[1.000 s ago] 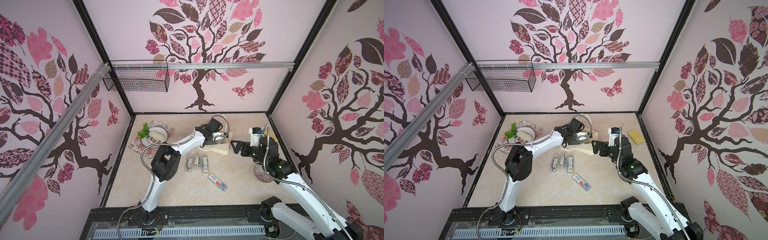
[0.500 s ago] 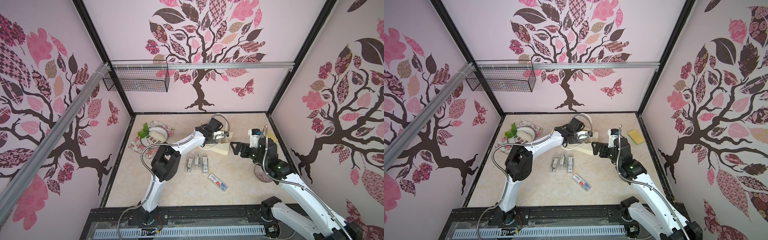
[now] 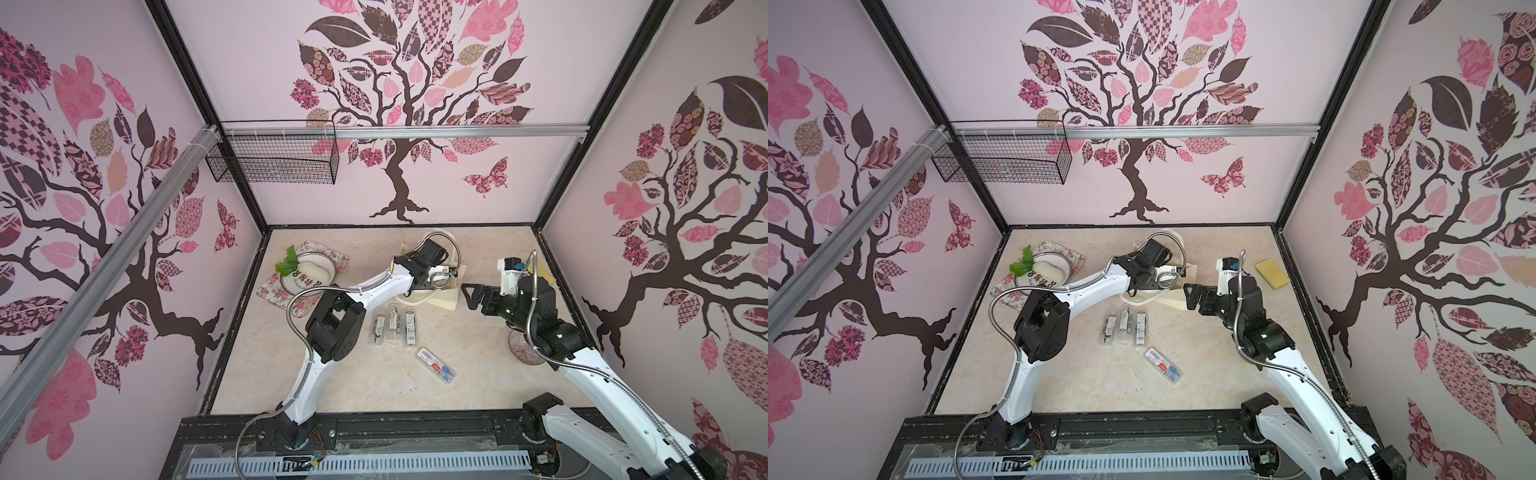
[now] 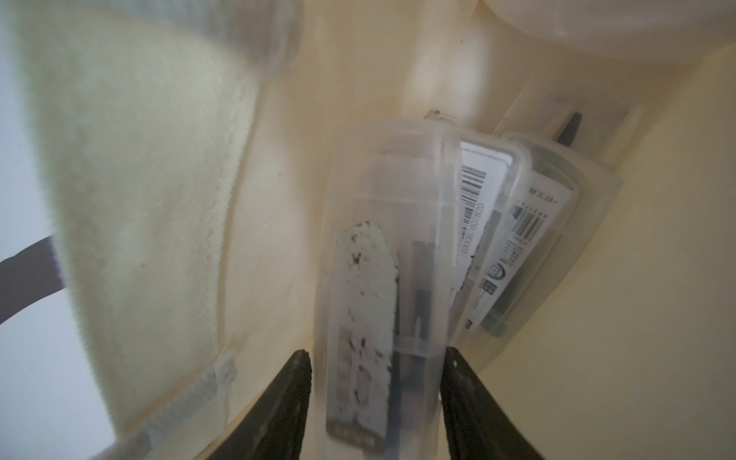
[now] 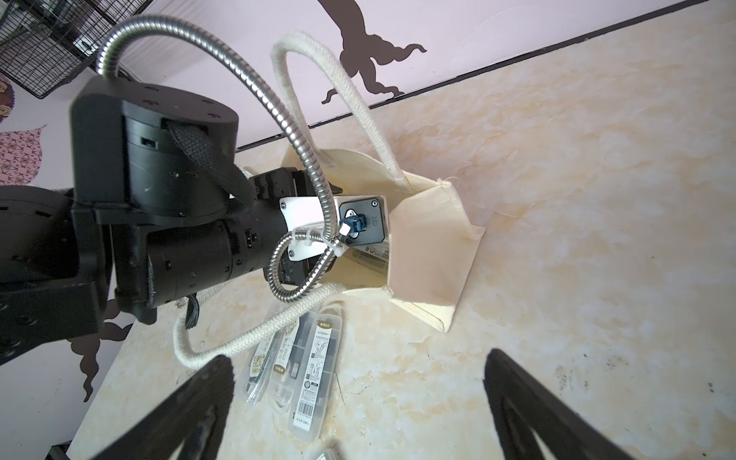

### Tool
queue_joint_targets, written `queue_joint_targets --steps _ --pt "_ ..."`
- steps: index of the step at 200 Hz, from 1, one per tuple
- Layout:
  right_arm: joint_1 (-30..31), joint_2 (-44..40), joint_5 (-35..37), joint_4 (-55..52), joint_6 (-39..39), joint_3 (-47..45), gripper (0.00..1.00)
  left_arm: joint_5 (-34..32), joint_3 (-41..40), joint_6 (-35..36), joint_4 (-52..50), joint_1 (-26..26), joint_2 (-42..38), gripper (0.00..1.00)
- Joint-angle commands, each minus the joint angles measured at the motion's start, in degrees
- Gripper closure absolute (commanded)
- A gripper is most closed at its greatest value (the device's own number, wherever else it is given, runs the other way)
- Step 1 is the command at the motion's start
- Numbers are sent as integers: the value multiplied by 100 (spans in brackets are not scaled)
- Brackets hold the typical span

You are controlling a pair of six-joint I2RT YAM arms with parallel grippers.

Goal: Put the compass set into the canvas bag
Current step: Place the compass set in the canvas bag.

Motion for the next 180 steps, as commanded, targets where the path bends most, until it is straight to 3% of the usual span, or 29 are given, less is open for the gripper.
queue_joint_targets --steps 1,54,90,136,180 --pt "-1 -78 87 -26 7 73 0 -42 111 17 244 -19 26 41" --pt "1 -66 90 -84 -8 130 0 -165 296 -240 351 -37 -218 35" --pt "0 51 29 -200 -50 363 0 -187 431 -747 470 -63 -853 26" --pt "0 223 -151 -438 -180 685 0 -433 96 -1338 744 -63 -1736 13" --pt "-4 484 -403 -902 -327 919 0 -1104 -589 -2314 1029 -6 -2476 5"
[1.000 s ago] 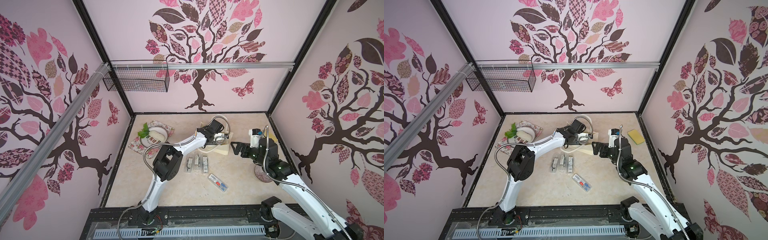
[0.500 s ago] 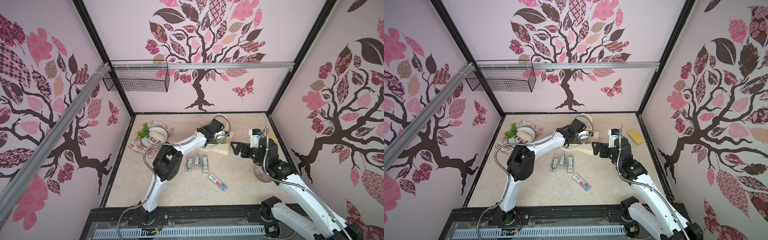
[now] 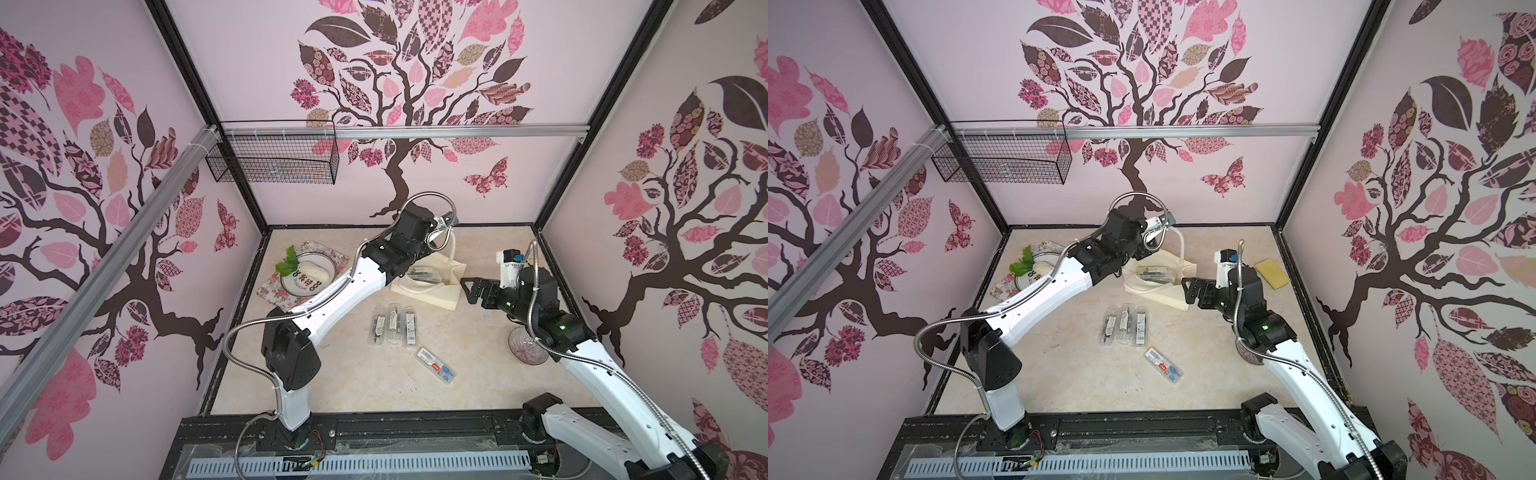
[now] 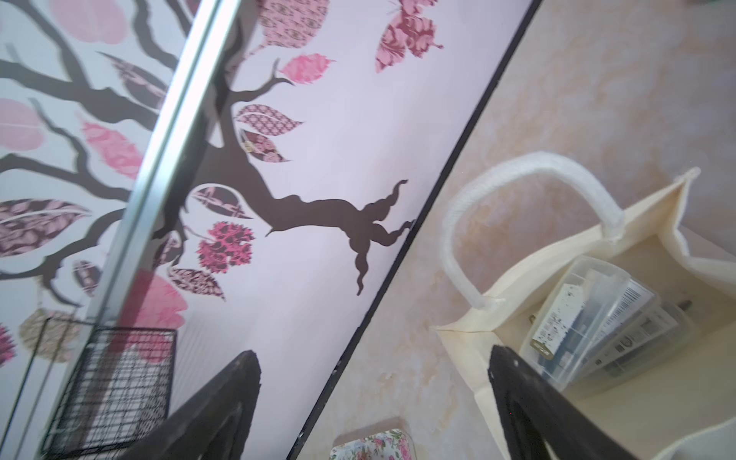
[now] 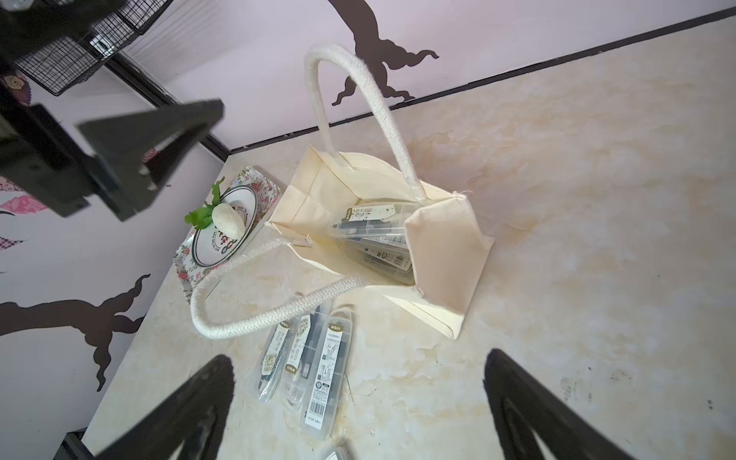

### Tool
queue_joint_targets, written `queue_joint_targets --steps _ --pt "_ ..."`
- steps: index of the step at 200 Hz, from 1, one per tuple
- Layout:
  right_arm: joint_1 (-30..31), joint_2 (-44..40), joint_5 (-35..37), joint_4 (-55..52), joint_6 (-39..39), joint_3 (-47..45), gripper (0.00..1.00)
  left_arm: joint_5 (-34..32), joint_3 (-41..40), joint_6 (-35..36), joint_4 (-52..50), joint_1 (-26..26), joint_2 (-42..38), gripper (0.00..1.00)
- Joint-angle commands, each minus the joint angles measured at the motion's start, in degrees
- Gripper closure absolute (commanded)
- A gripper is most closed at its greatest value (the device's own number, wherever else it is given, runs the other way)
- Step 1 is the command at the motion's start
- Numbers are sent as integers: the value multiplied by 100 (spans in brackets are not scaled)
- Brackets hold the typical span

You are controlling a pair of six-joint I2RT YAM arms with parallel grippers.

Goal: Put the compass set into the canvas bag
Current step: Place the compass set in the canvas bag, then pick up the compass set at the center of the board.

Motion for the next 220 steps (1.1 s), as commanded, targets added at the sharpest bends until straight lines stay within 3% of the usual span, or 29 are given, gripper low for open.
queue_joint_targets --steps 1,26,42,74,100,159,192,220 --pt "-2 153 -232 -411 -169 249 0 -467 -500 -832 145 44 -229 5" --pt "0 277 -573 -635 -40 247 0 -931 -926 -1845 72 112 -727 4" --pt "18 367 -772 -829 18 234 0 -1143 -989 -2863 -444 182 -1043 3" --pt "260 443 -760 -1076 33 70 0 -211 -1944 -4605 -600 556 -2075 3" --pt "959 557 -325 -1325 125 -48 0 469 -3098 -5640 -80 973 -3044 3" --pt "2550 732 464 -1202 833 -919 0 307 -3676 -5967 -209 1035 -3837 3" --pt "2701 1091 353 -957 940 -1356 7 280 -3879 -5974 -92 1045 -3855 3" --pt "2973 1505 749 -945 829 -1281 11 376 -3899 -5931 -21 1050 -3753 3"
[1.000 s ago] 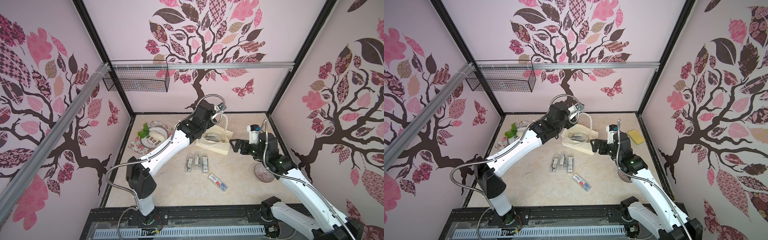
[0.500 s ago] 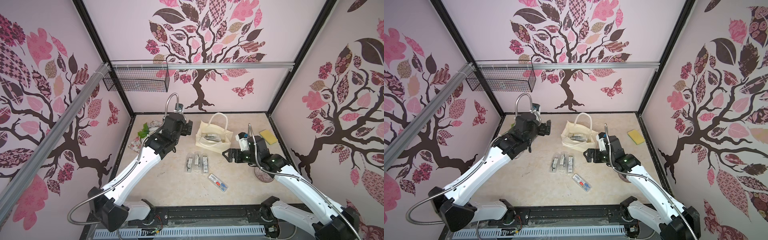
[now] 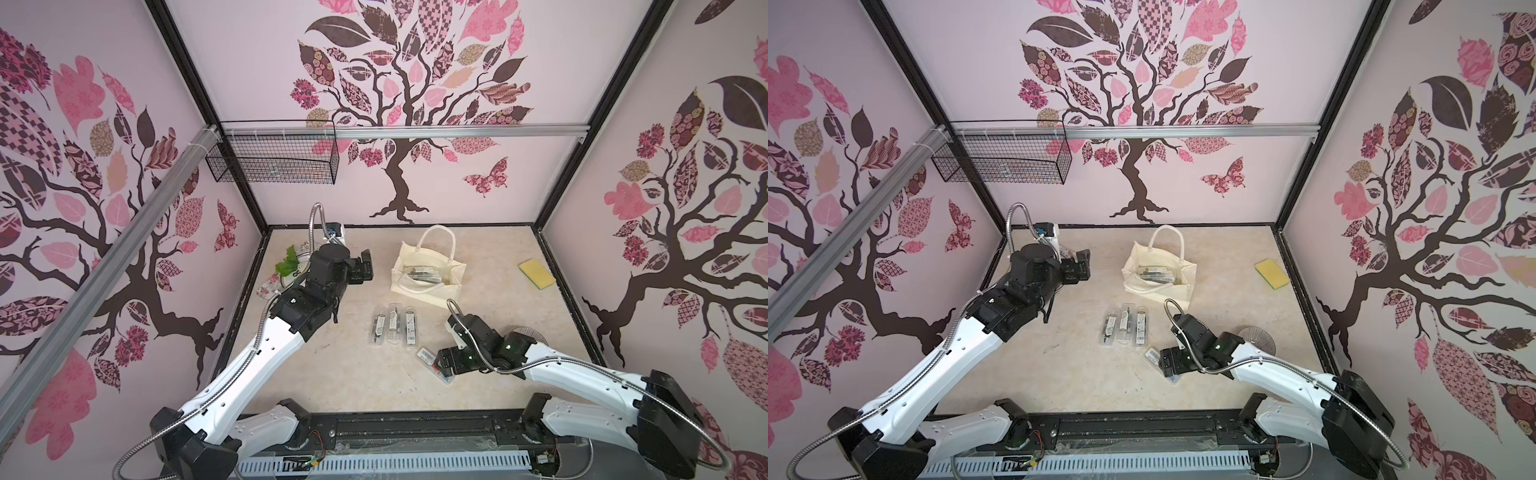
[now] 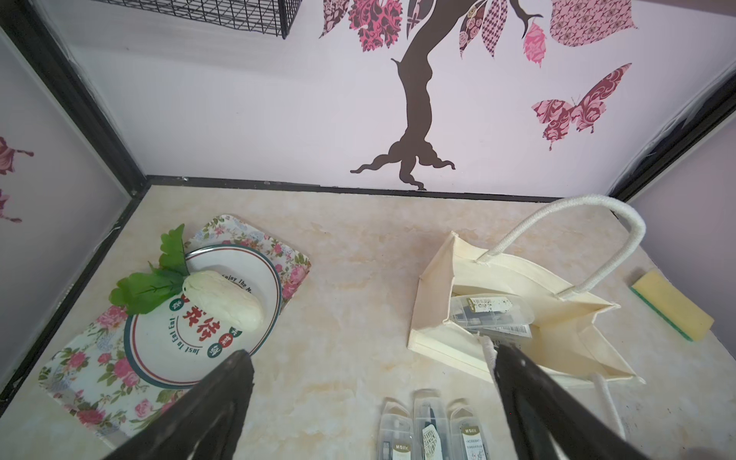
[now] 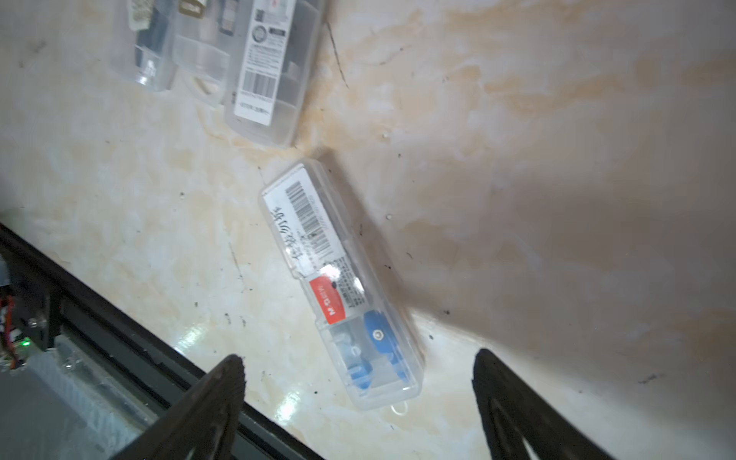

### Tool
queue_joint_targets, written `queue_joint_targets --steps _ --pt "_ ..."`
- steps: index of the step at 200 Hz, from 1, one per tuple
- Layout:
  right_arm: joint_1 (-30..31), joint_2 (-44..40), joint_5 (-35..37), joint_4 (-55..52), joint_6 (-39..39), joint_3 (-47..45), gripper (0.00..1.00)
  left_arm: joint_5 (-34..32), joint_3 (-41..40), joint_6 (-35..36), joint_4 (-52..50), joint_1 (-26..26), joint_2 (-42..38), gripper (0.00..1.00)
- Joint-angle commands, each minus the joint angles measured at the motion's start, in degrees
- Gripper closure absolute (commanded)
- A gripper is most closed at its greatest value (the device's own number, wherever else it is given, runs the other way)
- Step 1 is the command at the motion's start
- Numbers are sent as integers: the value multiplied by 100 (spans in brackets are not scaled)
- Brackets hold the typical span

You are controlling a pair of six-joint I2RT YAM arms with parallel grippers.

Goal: Put the compass set into the canvas bag
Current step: Pick up the compass set at the center of the board.

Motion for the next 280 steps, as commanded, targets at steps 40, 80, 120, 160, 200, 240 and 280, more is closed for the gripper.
queue_joint_targets --steps 40,80,120,160,200,240,280 --pt "511 807 391 312 -18 284 12 179 -162 -85 242 35 123 3" --pt "558 1169 422 336 -97 423 15 229 -303 -82 350 60 47 3" --pt "652 1552 440 436 -102 527 16 352 -432 -72 452 108 -22 3" --pt "933 1982 967 48 -13 723 16 397 -508 -69 500 148 -91 3" --pt "967 2239 1360 -71 211 583 24 403 -647 -51 653 200 -164 3" --pt "973 2233 1497 112 301 427 34 419 -776 -112 766 318 -211 3" --pt "965 2150 1786 100 369 449 49 467 -864 -121 885 346 -323 3"
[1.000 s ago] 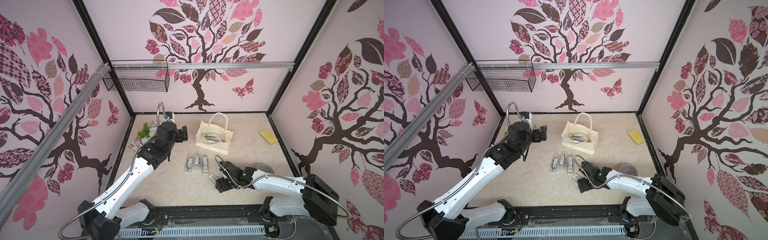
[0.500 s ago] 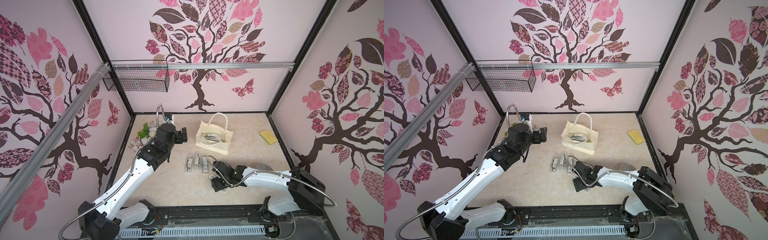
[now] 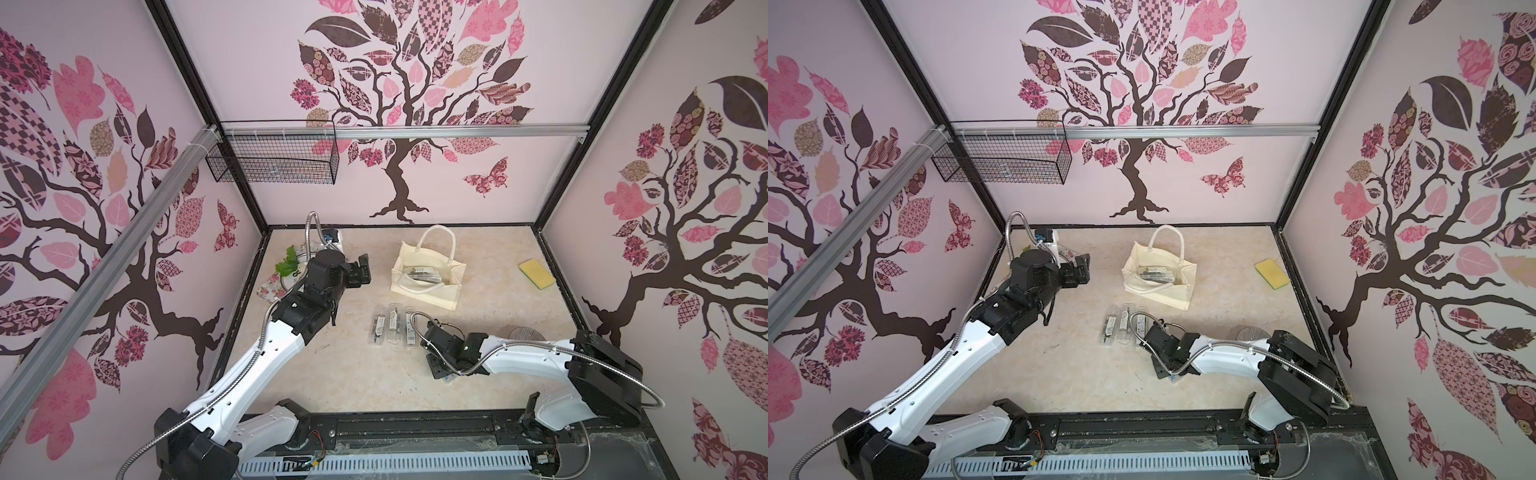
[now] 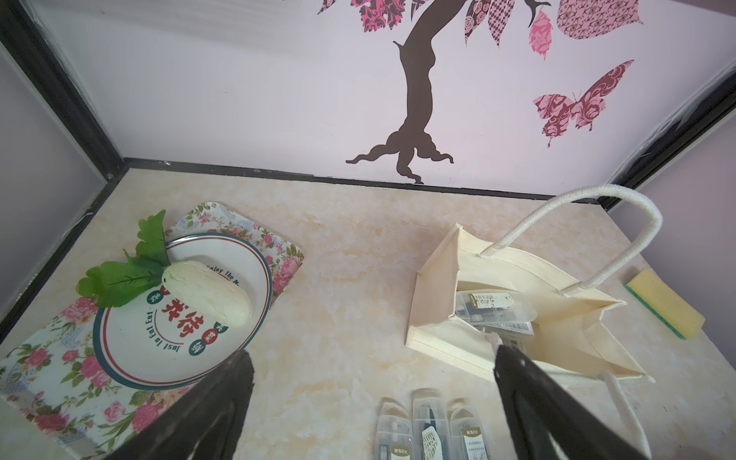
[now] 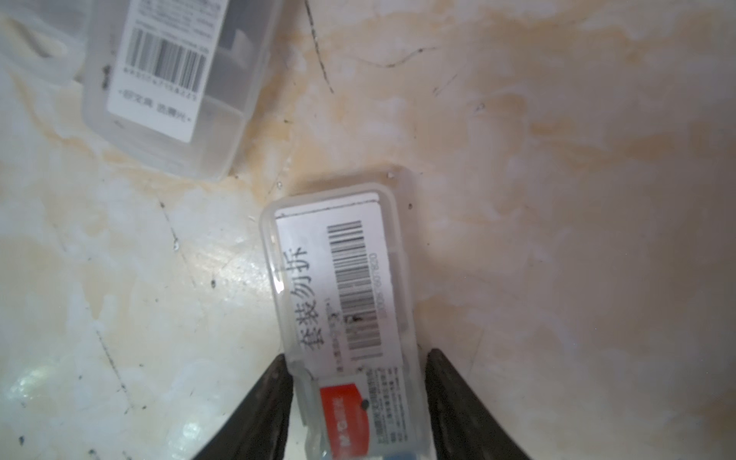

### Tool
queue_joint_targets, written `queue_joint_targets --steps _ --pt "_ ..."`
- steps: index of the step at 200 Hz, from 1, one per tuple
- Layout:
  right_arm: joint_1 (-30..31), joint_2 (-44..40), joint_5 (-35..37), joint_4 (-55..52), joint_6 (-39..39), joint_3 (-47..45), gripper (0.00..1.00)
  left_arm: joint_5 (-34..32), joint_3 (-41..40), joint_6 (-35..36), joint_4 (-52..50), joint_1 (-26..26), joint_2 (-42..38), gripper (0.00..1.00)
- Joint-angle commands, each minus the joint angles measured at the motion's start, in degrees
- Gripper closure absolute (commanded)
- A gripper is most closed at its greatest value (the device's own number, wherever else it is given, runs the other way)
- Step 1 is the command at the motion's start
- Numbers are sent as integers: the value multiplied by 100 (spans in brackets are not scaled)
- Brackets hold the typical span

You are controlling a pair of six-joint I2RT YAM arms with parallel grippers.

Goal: Put the compass set into the canvas bag
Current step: Pick up the compass set at the center of the board.

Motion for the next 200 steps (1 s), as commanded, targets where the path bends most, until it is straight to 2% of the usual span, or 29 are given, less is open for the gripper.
queue_joint_targets --steps 1,17,41,102,155,176,200 --pt "-31 174 159 -303 150 -218 49 35 -198 -40 244 34 -179 3" --pt "-32 159 284 -315 179 -200 58 -10 -275 -48 344 37 -233 3" --pt "-55 129 497 -394 160 -73 61 -111 -399 -97 461 44 -281 3" --pt "-358 -480 686 -851 -105 387 63 -104 -394 -88 489 76 -227 3" --pt "-901 -1753 1264 -1313 -414 616 64 -164 -482 -75 519 101 -352 3" --pt "-1155 -2072 1392 -1462 -639 1039 64 -184 -503 -84 523 112 -406 3" --pt "-1265 -2067 1669 -1549 -982 1648 64 -217 -534 -40 501 111 -446 3"
